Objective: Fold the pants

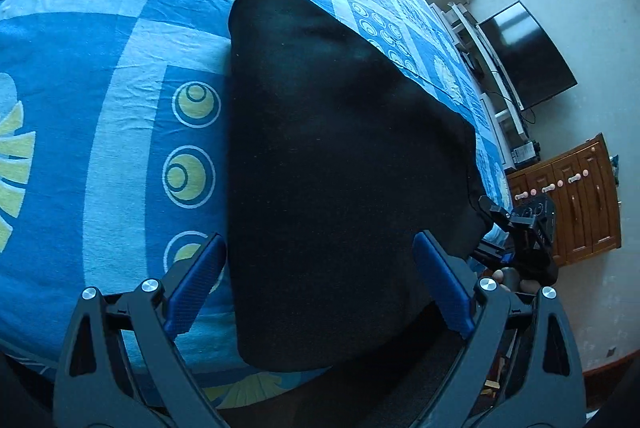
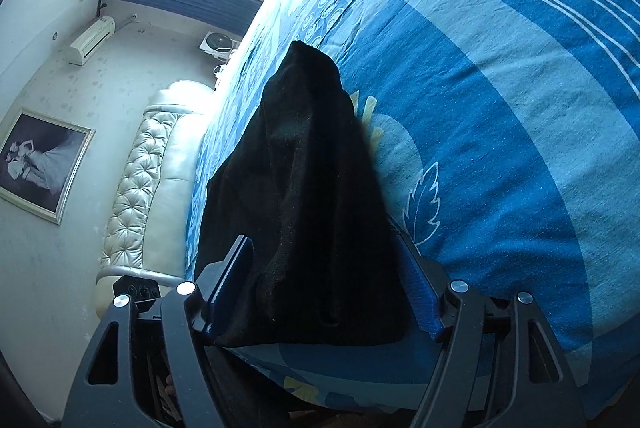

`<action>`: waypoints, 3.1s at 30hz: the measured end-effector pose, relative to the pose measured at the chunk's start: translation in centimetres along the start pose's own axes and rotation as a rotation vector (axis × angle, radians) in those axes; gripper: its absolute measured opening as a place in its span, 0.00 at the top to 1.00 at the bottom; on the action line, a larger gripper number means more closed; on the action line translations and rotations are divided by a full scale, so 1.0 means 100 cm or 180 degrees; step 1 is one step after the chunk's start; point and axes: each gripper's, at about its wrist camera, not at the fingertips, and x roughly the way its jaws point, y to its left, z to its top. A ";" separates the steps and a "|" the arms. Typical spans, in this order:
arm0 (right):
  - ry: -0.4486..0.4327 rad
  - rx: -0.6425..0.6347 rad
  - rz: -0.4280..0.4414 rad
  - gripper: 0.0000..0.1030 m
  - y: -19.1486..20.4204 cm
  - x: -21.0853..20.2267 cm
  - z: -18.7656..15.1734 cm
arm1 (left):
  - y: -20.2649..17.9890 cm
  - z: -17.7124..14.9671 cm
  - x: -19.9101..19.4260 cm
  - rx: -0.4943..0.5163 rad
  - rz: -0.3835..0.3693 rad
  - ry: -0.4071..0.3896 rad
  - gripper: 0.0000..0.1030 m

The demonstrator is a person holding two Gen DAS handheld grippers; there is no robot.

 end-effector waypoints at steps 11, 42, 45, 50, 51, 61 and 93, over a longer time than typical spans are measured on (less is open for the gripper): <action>0.0062 -0.0263 -0.0189 0.58 0.010 0.012 -0.010 | 0.006 0.006 0.027 -0.0036 0.0133 0.0184 0.52; 0.0552 -0.0501 0.0005 0.63 0.097 0.132 -0.063 | 0.096 -0.003 -0.080 -0.0060 0.0670 -0.0329 0.59; 0.0539 -0.0471 0.0002 0.63 0.098 0.135 -0.064 | 0.101 -0.007 -0.083 -0.0038 0.0660 -0.0360 0.59; 0.0541 -0.0443 0.0019 0.63 0.093 0.135 -0.063 | 0.102 -0.010 -0.084 -0.0043 0.0644 -0.0375 0.58; 0.0539 -0.0442 0.0025 0.63 0.091 0.134 -0.062 | 0.103 -0.010 -0.085 -0.0044 0.0643 -0.0379 0.58; 0.0536 -0.0423 0.0072 0.63 0.088 0.135 -0.062 | 0.104 -0.012 -0.087 -0.0048 0.0637 -0.0390 0.57; 0.0326 -0.0666 0.0013 0.31 0.099 0.101 -0.022 | 0.131 0.005 -0.139 0.0236 0.0184 -0.0747 0.23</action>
